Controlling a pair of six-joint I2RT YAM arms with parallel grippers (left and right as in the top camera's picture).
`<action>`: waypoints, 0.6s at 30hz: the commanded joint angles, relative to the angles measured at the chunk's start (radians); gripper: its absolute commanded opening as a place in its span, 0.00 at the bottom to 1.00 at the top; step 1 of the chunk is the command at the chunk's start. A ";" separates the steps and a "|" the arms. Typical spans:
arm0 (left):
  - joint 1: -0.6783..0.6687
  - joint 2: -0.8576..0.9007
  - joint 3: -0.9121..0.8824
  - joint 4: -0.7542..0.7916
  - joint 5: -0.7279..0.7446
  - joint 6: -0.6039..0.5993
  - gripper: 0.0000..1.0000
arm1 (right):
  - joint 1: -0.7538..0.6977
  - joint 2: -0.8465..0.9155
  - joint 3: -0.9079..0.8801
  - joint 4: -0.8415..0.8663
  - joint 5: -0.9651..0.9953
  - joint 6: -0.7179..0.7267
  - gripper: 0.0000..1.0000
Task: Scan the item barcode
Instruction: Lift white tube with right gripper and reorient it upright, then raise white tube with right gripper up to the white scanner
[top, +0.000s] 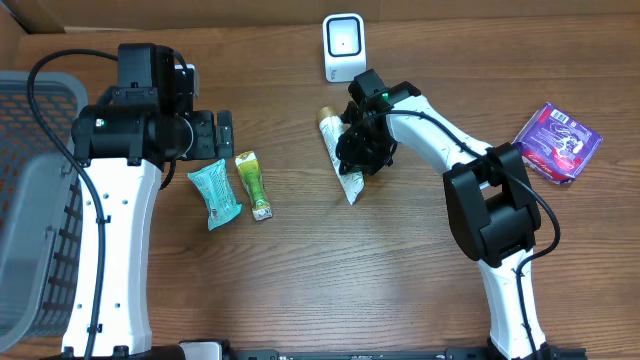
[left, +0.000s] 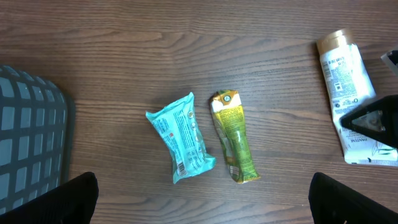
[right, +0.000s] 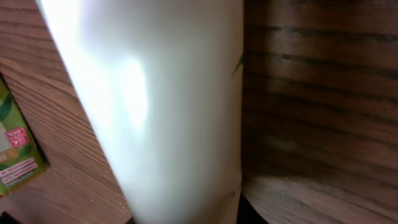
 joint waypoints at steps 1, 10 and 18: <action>0.000 0.006 0.012 0.000 0.008 0.002 0.99 | -0.010 0.059 -0.024 0.012 0.009 -0.035 0.14; 0.000 0.006 0.012 0.000 0.008 0.002 1.00 | -0.029 -0.008 0.086 -0.093 -0.163 -0.175 0.04; 0.000 0.006 0.012 0.000 0.008 0.002 0.99 | -0.035 -0.157 0.319 -0.256 -0.121 -0.253 0.04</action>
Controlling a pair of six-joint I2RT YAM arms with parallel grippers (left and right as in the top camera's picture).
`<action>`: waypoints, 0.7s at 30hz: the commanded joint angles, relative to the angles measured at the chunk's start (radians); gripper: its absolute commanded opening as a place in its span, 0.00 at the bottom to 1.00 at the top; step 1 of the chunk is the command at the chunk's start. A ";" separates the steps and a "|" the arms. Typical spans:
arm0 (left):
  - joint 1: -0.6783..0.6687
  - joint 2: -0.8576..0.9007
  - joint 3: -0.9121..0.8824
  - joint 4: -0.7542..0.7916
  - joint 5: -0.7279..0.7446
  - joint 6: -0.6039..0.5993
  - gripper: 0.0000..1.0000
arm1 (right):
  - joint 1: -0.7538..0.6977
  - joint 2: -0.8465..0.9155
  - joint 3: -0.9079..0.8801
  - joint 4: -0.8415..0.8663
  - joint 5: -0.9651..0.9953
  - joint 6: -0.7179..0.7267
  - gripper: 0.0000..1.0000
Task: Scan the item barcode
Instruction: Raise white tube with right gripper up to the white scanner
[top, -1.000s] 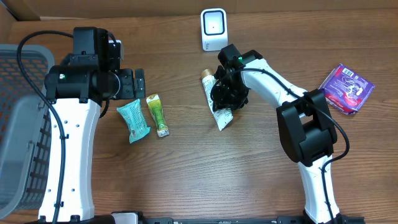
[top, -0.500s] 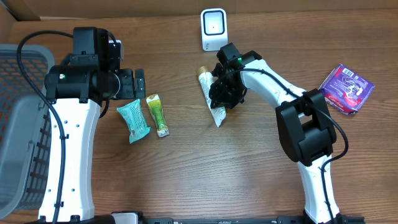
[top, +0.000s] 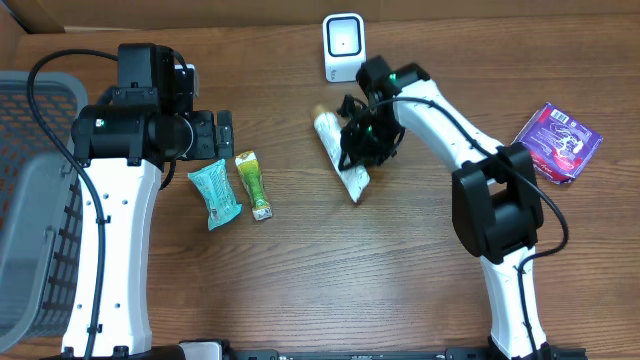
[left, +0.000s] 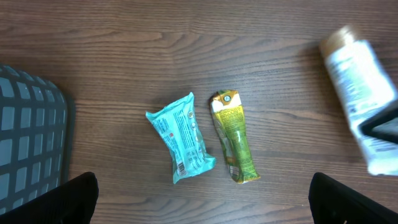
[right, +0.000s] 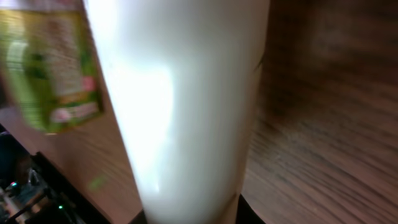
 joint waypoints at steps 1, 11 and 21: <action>0.000 0.006 0.012 0.000 0.008 0.002 1.00 | -0.005 -0.153 0.165 -0.020 0.063 -0.022 0.04; 0.000 0.006 0.012 0.000 0.008 0.002 0.99 | 0.032 -0.146 0.420 0.118 0.892 0.063 0.04; 0.000 0.006 0.012 0.000 0.008 0.002 1.00 | 0.028 -0.005 0.402 0.510 1.044 -0.256 0.04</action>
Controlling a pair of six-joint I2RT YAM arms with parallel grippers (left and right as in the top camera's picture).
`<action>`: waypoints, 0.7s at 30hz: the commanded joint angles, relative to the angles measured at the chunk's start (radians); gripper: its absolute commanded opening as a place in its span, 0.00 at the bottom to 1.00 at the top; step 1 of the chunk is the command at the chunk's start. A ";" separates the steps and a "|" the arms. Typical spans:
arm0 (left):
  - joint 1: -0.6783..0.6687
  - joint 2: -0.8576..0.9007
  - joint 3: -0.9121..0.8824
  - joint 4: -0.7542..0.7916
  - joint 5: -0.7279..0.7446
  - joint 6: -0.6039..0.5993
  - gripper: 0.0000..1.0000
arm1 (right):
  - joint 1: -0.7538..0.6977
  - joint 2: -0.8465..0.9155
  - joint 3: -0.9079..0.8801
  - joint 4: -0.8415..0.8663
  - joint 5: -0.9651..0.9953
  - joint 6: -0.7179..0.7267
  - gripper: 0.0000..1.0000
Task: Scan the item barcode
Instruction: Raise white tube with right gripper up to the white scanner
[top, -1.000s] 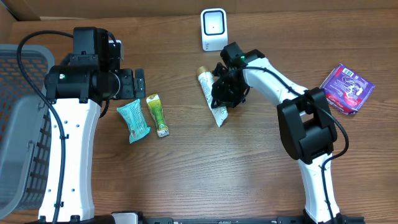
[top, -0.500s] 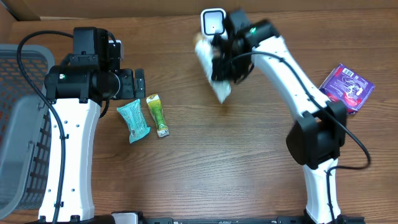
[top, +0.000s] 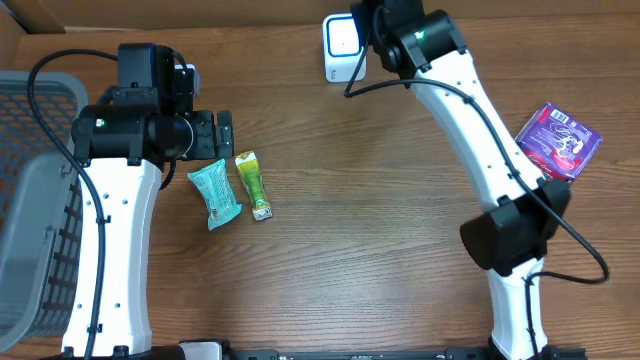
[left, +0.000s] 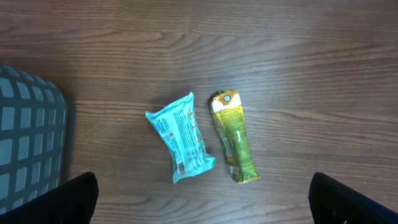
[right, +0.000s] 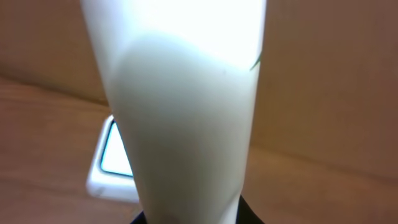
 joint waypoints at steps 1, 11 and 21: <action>0.000 0.006 0.012 0.000 0.008 0.002 1.00 | 0.003 0.067 0.006 0.071 0.080 -0.160 0.04; 0.000 0.006 0.012 0.000 0.008 0.002 0.99 | 0.001 0.233 0.006 0.201 0.276 -0.399 0.04; 0.000 0.006 0.012 0.000 0.008 0.002 1.00 | -0.001 0.310 0.006 0.195 0.251 -0.412 0.04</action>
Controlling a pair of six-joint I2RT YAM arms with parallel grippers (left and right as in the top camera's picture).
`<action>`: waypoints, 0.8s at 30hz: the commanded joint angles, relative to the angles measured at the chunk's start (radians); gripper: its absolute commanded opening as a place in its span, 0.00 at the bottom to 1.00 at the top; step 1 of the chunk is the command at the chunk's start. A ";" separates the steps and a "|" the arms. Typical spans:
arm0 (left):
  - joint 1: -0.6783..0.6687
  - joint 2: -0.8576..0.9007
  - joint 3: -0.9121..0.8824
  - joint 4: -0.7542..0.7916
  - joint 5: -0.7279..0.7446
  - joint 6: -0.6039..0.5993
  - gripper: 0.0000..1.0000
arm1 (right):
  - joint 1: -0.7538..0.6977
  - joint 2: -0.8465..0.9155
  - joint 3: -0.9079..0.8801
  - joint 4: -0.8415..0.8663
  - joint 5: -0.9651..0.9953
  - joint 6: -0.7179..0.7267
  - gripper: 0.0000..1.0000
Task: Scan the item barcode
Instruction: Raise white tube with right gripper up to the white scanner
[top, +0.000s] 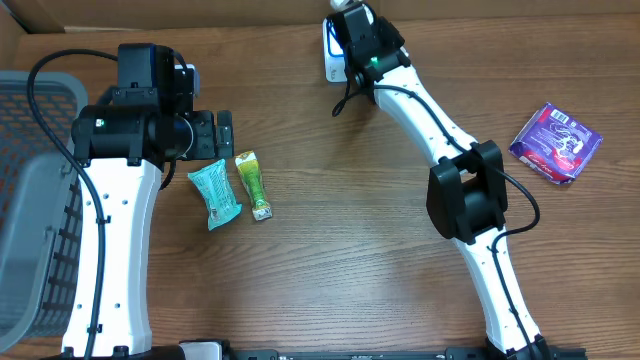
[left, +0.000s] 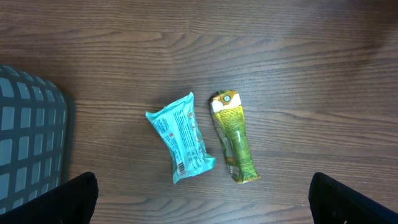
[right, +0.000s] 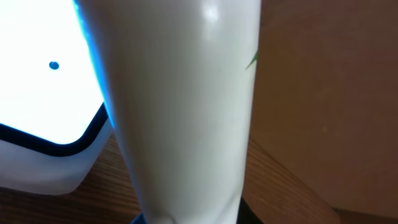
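The white tube (right: 180, 106) fills the middle of the right wrist view, with my right gripper (top: 352, 22) shut on it. It is held close in front of the white barcode scanner (right: 43, 93), whose face glows bright with a blue dot. In the overhead view the scanner (top: 331, 60) stands at the table's far edge, partly covered by the right gripper; little of the tube shows there. My left gripper (top: 224, 134) hangs open at the left, above the table, with nothing between its fingers (left: 74, 199).
A teal packet (left: 183, 138) and a green packet (left: 234, 144) lie side by side under the left gripper. A grey basket (top: 35, 200) stands at the left edge. A purple packet (top: 556, 142) lies at the far right.
My right gripper, still shut on the white tube, has moved closer to the scanner. The scanner's face now fills the left of the right wrist view. The left arm has not moved.
My right gripper was shut on the white tube as it lay on the table below the scanner. Then the tube's end was raised off the wood. Then it was held up at the scanner, and now close against the scanner's glowing face.
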 joint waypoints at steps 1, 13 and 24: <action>0.000 0.006 0.012 0.000 0.008 0.002 1.00 | 0.000 -0.014 0.016 0.019 0.033 0.000 0.04; 0.000 0.006 0.012 0.000 0.008 0.002 1.00 | 0.000 -0.014 0.016 -0.116 0.034 0.000 0.04; 0.000 0.006 0.012 0.000 0.008 0.002 1.00 | 0.000 -0.104 0.016 -0.182 -0.043 0.000 0.04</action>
